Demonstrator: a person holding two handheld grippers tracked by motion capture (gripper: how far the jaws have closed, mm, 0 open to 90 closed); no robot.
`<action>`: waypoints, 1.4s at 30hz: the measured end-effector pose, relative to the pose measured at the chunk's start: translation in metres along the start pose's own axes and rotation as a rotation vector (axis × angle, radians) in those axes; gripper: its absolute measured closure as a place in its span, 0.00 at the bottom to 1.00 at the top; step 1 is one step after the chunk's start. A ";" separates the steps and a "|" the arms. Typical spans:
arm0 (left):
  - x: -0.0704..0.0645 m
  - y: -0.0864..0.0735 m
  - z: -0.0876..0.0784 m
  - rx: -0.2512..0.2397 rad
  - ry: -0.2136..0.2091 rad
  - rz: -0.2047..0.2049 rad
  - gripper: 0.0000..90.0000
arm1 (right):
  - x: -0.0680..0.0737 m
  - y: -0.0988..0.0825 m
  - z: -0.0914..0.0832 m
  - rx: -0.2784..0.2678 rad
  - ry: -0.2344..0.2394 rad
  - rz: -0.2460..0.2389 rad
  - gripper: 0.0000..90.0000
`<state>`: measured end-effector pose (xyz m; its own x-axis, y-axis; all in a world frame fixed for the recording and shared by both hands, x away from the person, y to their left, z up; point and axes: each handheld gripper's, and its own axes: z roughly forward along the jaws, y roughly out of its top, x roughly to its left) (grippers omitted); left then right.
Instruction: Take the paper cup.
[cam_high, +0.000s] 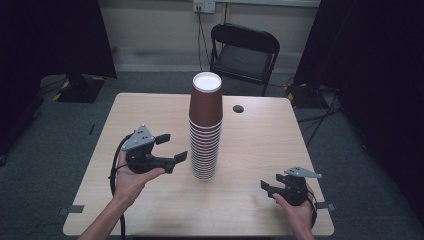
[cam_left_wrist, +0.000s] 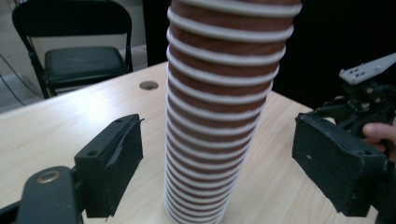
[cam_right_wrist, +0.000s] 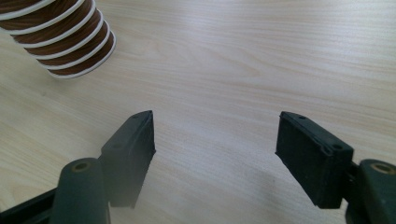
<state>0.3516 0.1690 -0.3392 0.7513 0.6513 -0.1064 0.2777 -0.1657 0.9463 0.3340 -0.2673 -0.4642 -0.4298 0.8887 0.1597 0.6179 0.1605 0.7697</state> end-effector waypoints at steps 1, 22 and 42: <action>0.000 0.003 -0.001 -0.006 -0.004 -0.001 0.18 | 0.001 0.000 0.000 0.000 -0.003 0.001 0.31; -0.006 0.070 -0.001 -0.080 -0.065 0.061 0.18 | 0.001 0.000 0.002 0.001 0.008 0.005 0.28; -0.006 0.115 0.028 -0.123 -0.070 0.094 0.17 | 0.001 0.000 0.001 -0.024 0.016 0.009 0.27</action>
<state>0.3952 0.1255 -0.2383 0.8119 0.5829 -0.0326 0.1321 -0.1289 0.9828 0.3341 -0.2654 -0.4649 -0.4347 0.8832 0.1760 0.6056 0.1420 0.7830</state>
